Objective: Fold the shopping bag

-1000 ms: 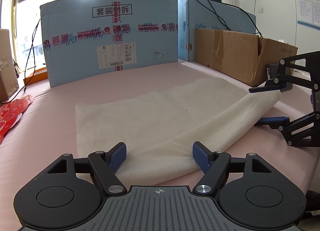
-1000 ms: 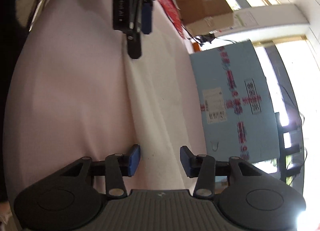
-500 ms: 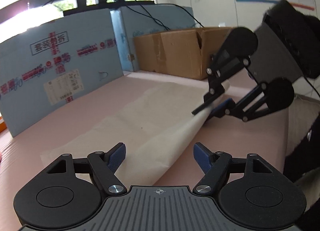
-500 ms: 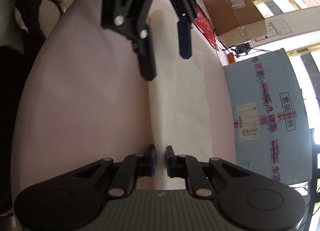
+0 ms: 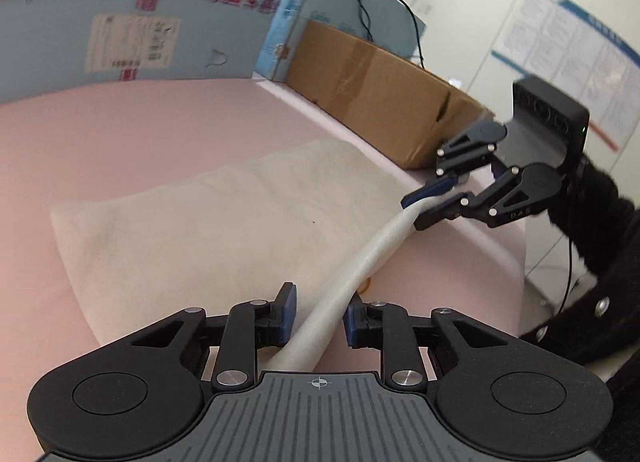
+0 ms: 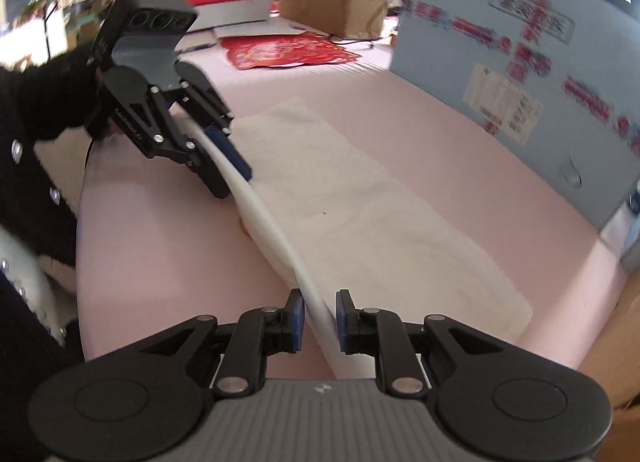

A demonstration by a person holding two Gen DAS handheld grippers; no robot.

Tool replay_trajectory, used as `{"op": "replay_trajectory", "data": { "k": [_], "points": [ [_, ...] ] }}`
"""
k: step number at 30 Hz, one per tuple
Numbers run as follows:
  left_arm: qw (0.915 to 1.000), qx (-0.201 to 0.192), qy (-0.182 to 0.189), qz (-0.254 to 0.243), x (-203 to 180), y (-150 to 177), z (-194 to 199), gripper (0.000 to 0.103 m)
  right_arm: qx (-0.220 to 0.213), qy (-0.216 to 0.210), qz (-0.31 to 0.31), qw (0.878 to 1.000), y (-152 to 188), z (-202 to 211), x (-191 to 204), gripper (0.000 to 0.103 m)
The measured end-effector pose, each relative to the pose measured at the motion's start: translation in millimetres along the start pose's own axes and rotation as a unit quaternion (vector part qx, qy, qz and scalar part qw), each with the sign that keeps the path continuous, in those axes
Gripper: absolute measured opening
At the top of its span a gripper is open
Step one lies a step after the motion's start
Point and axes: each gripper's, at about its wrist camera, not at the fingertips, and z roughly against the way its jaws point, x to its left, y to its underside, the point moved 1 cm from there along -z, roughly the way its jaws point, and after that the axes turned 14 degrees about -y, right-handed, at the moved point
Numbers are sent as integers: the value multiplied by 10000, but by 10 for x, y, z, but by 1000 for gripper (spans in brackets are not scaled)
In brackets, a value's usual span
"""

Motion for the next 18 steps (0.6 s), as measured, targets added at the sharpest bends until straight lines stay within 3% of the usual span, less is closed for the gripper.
{"op": "replay_trajectory", "data": {
  "k": [3,7,10,14,18],
  "points": [
    [9990,4,188,396,109,26,-11,22,-445,-224,-1006,9937,193,167,-218,24],
    [9949,-28,408,919,227,90,-20,22,-794,-89,-1802,9804,458,338,-263,32],
    [9932,-109,339,1112,275,115,11,22,-953,79,-2456,9647,553,381,-343,32],
    [9916,-211,-4,1273,302,113,86,23,-935,726,-2669,9564,553,306,-351,31],
    [9917,-367,-714,1008,197,103,166,24,-799,1385,-2551,9536,546,185,-272,28]
  ]
}}
